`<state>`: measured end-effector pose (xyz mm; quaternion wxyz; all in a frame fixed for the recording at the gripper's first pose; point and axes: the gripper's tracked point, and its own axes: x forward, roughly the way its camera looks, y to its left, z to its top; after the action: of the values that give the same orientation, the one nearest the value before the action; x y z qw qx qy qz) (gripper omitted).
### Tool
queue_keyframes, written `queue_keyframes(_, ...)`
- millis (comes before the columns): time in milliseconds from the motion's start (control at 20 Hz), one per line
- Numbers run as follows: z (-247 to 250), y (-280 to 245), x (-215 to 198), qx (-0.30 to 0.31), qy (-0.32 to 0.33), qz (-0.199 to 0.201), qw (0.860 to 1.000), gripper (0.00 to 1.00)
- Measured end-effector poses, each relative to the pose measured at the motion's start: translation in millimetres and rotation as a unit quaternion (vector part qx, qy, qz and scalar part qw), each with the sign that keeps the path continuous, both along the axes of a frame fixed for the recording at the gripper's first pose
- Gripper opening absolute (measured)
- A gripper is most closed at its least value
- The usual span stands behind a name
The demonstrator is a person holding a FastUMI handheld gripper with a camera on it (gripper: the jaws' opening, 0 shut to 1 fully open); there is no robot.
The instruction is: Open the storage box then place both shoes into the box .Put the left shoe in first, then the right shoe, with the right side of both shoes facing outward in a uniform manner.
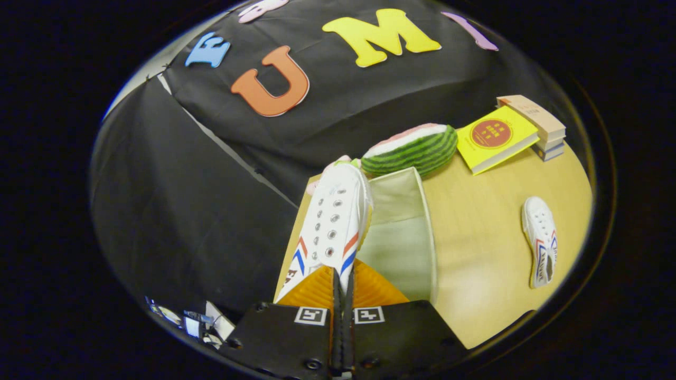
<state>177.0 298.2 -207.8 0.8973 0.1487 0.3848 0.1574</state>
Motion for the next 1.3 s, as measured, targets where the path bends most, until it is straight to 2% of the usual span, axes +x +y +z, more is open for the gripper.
queue_keyframes(50,-8,4,5,-0.002,0.000,-0.010,1.000,0.05)
queue_keyframes(450,-52,26,15,-0.041,-0.007,-0.005,0.999,0.06)
queue_keyframes(550,-55,33,16,-0.043,-0.012,0.008,0.999,0.07)
queue_keyframes(600,-49,41,15,-0.038,-0.023,0.029,0.999,0.11)
queue_keyframes(650,-47,41,19,-0.059,-0.043,0.045,0.996,0.29)
queue_keyframes(750,-18,19,23,-0.124,-0.106,0.036,0.986,0.64)
queue_keyframes(850,-2,9,15,-0.152,-0.126,0.040,0.979,0.98)
queue_keyframes(1000,23,-12,5,-0.170,-0.150,0.042,0.973,1.00)
queue_keyframes(1300,54,-78,-18,-0.170,-0.156,0.034,0.973,1.00)
